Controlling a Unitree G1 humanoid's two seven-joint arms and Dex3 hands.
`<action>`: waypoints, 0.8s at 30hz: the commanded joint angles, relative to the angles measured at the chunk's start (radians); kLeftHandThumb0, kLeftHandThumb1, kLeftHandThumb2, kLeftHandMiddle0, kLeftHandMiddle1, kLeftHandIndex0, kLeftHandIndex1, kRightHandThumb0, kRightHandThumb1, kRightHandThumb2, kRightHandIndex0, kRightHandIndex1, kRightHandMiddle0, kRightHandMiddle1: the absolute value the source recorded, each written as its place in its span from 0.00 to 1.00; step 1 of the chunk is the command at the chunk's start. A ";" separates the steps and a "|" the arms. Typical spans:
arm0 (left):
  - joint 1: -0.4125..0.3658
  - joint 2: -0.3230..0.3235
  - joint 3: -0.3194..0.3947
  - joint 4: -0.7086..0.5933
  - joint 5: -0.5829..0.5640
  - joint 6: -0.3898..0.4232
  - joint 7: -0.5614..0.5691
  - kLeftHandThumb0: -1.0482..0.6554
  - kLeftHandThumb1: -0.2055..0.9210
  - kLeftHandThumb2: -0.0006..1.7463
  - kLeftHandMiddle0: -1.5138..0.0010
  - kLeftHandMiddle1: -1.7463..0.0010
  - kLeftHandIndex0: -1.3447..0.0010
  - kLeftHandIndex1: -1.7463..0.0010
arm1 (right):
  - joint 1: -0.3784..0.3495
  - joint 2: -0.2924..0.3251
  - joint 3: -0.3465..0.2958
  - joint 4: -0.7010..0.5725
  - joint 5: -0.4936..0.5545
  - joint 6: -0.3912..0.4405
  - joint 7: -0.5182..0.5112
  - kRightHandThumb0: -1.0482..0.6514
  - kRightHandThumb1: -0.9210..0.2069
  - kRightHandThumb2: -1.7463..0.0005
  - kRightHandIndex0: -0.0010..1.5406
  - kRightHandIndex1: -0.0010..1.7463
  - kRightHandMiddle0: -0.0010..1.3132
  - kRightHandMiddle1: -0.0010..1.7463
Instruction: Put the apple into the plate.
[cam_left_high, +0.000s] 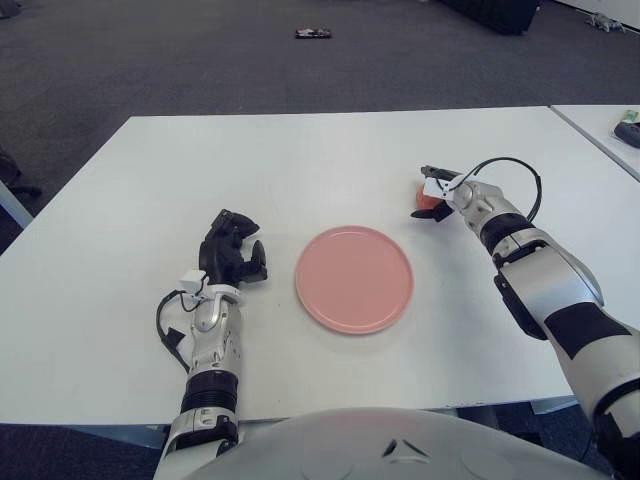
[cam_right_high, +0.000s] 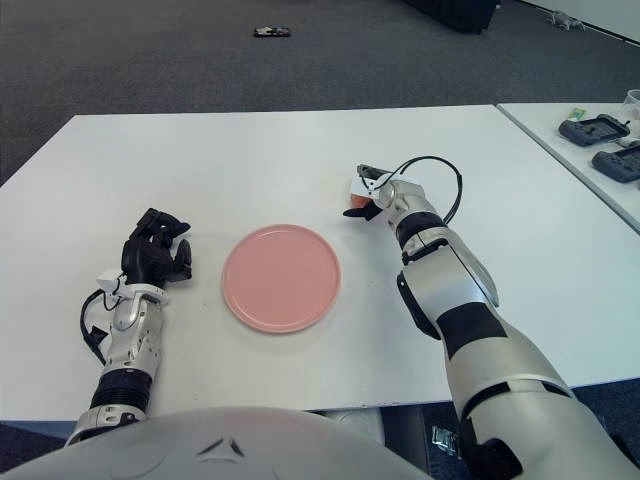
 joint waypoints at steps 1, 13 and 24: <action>0.045 -0.003 0.008 0.041 -0.001 0.032 0.013 0.61 0.10 1.00 0.38 0.00 0.46 0.06 | 0.044 0.002 -0.006 0.023 0.015 0.020 0.023 0.11 0.36 0.51 0.01 0.00 0.00 0.22; 0.045 -0.005 0.015 0.031 -0.016 0.052 0.014 0.61 0.11 1.00 0.38 0.00 0.47 0.06 | 0.076 0.001 -0.061 0.018 0.058 -0.010 -0.081 0.35 0.62 0.27 0.00 0.75 0.03 0.93; 0.043 -0.012 0.027 0.023 -0.047 0.069 0.006 0.61 0.11 1.00 0.38 0.00 0.46 0.06 | 0.082 -0.006 -0.039 0.019 0.042 -0.049 -0.181 0.36 0.45 0.33 0.08 0.97 0.38 1.00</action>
